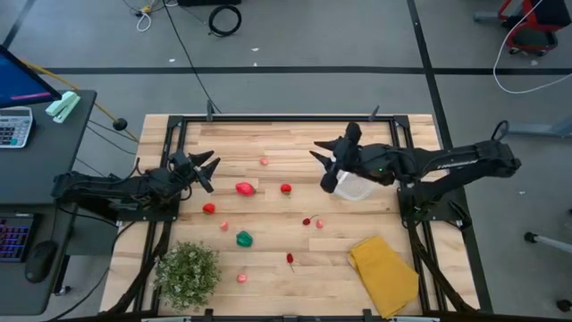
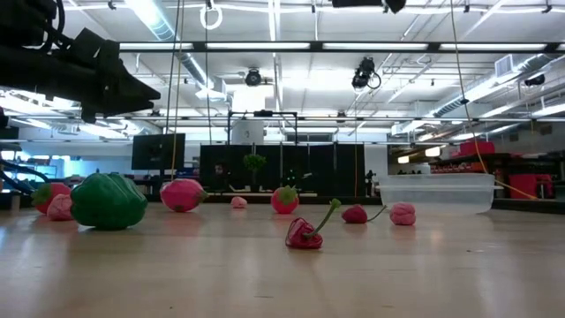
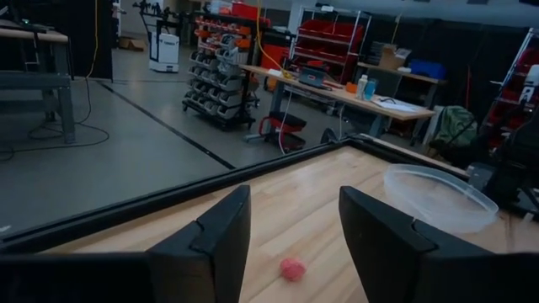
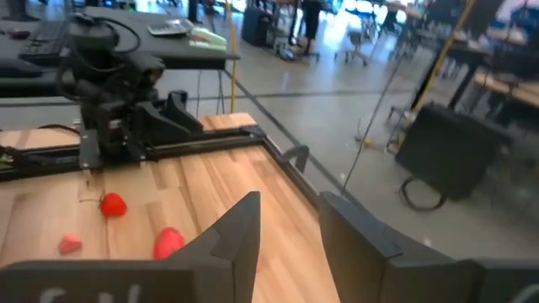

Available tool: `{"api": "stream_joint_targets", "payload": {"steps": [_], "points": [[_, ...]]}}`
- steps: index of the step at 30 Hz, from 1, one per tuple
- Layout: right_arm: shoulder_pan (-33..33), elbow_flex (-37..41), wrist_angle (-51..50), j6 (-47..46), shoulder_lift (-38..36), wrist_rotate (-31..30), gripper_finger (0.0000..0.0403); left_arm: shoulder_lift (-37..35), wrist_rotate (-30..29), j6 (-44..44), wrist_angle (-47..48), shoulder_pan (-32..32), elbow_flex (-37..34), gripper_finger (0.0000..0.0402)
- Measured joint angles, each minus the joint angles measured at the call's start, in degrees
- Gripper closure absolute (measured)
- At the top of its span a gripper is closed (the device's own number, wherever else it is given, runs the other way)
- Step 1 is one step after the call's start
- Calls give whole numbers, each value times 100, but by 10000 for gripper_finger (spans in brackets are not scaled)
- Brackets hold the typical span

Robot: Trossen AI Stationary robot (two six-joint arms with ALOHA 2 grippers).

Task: Pick and placing Produce into tupperware
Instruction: Put the red strawberry into the transparent container

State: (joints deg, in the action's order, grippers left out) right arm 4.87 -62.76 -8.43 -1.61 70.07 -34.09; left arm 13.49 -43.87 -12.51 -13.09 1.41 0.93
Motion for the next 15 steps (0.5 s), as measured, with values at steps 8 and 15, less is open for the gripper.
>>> {"api": "stream_joint_targets", "payload": {"steps": [8, 15], "points": [[-480, 2, -675, -660, 246, -5, 250, -1, 1, 11, -1, -2, 0, 218], [-673, 2, -715, -1193, 417, -2, 224, -1, 1, 11, 18, -1, 0, 221]]}}
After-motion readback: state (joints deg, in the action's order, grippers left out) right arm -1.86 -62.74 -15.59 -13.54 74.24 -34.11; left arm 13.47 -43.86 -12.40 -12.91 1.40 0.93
